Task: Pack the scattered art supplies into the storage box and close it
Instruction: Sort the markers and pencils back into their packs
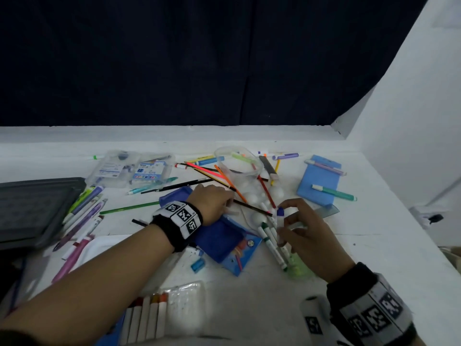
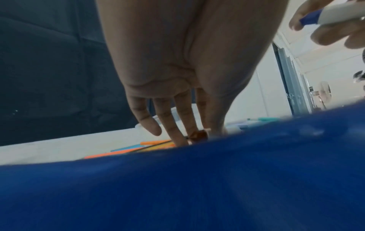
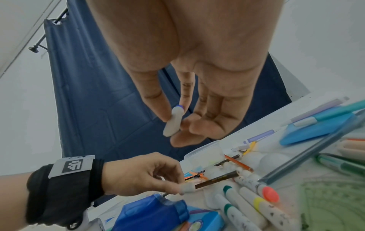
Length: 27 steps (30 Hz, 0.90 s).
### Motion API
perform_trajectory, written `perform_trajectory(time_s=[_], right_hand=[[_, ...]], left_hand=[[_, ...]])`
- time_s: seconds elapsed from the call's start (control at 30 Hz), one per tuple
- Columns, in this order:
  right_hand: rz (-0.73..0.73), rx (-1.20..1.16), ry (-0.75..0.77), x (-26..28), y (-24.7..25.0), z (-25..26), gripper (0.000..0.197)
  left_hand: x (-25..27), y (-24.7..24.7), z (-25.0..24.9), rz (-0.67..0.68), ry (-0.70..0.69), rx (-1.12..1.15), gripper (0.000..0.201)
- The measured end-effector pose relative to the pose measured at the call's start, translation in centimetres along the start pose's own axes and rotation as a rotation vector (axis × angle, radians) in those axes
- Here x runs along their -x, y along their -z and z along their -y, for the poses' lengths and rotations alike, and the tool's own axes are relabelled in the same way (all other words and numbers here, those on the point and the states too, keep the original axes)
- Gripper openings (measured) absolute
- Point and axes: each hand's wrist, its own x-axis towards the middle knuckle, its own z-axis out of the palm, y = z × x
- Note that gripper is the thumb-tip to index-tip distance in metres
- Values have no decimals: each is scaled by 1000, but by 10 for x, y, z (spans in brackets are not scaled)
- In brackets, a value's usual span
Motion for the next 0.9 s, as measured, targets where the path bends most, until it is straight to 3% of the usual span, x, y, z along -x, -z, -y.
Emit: perform_trajectory(time_s=[0.1,0.2,0.3,0.4,0.53,0.67,0.77,0.9], right_hand=[[-21,-20,17,3,-1,3,21],[-11,-46,32,6,-5,8,15],[77,-48,55,11,-20,17,11],[179,-23,104,14,-42,19,13],[304,1,102,15,-74,17,16],[433,-36,65,22,-106,20,13],[485,-51,22,30,-129,24,13],[508,-17,-33,36,-149,29,12]], left_hand=[[17,15,-4,-140,-36,137,7],[53,40,-11,-311,-62,422,8],[102,53,-16,-444,-28,659,11],[148,46,-13,-481,48,831,17],[195,24,-6,-464,210,988,26],[229,-1,-2,-295,307,994,24],[237,-14,-1,-174,312,901,13],[231,-18,-5,-139,325,837,7]])
